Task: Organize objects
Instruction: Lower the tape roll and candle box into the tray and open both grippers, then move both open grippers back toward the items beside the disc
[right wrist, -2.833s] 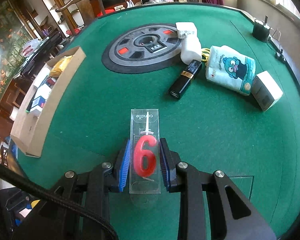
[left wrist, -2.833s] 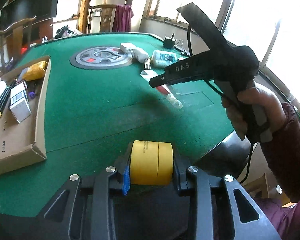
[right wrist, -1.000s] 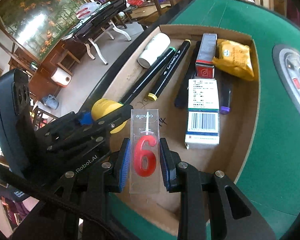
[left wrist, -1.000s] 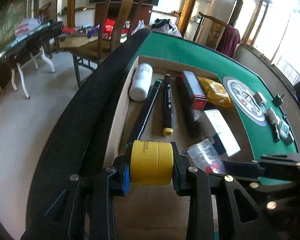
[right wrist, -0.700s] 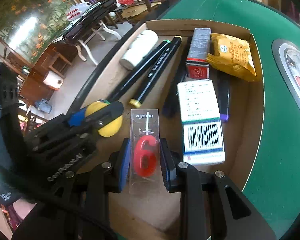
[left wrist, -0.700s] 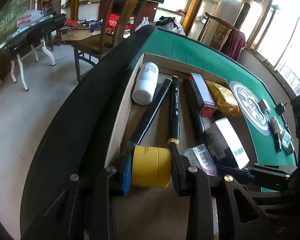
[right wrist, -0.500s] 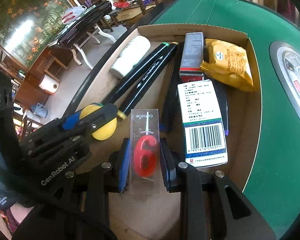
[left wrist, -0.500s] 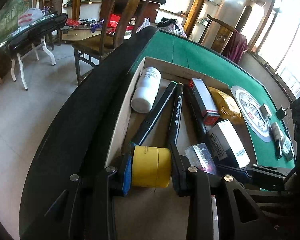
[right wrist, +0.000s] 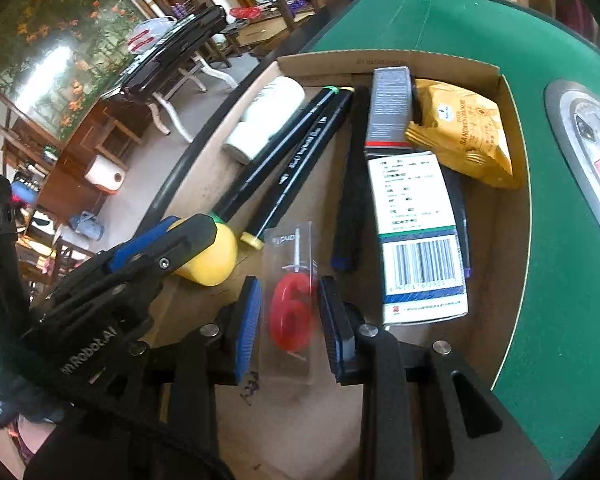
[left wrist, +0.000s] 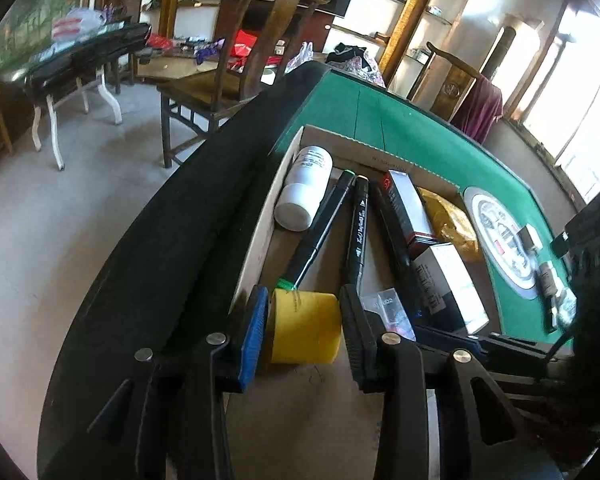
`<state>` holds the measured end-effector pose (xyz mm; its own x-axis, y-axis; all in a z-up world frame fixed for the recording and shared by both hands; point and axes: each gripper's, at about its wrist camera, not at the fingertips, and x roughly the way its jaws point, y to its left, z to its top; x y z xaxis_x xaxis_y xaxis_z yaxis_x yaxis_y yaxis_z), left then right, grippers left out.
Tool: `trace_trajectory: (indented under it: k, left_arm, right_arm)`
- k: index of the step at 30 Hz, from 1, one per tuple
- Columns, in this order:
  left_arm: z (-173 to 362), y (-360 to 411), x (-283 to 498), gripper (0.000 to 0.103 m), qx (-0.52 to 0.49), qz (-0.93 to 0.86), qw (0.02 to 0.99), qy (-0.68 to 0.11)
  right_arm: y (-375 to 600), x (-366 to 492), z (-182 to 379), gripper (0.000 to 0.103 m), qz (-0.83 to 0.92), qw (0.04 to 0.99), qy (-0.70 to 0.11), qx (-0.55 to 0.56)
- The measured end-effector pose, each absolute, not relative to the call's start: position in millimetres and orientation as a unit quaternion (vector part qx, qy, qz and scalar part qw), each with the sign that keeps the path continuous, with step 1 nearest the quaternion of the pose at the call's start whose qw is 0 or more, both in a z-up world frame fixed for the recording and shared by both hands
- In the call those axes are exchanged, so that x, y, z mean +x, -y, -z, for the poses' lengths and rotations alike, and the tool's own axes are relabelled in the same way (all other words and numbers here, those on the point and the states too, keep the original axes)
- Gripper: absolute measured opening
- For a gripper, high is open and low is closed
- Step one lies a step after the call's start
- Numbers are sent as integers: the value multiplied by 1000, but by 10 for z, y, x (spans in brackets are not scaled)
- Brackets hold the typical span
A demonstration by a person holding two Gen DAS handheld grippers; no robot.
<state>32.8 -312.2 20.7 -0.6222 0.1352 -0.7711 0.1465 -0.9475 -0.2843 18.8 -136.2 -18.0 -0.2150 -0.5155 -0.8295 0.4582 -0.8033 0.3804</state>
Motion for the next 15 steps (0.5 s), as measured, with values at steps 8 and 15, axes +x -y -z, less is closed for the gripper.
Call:
trace_trajectory:
  k: [8,15]
  left_arm:
    - [-525,3132,561,55,406,894,9,-189]
    - [-821,2851,739,56,376,913,6,-161]
  right_arm:
    - [1249,454,-166,29,806,332,-5,490]
    - [984,828,-480,49,862,295,-56,408]
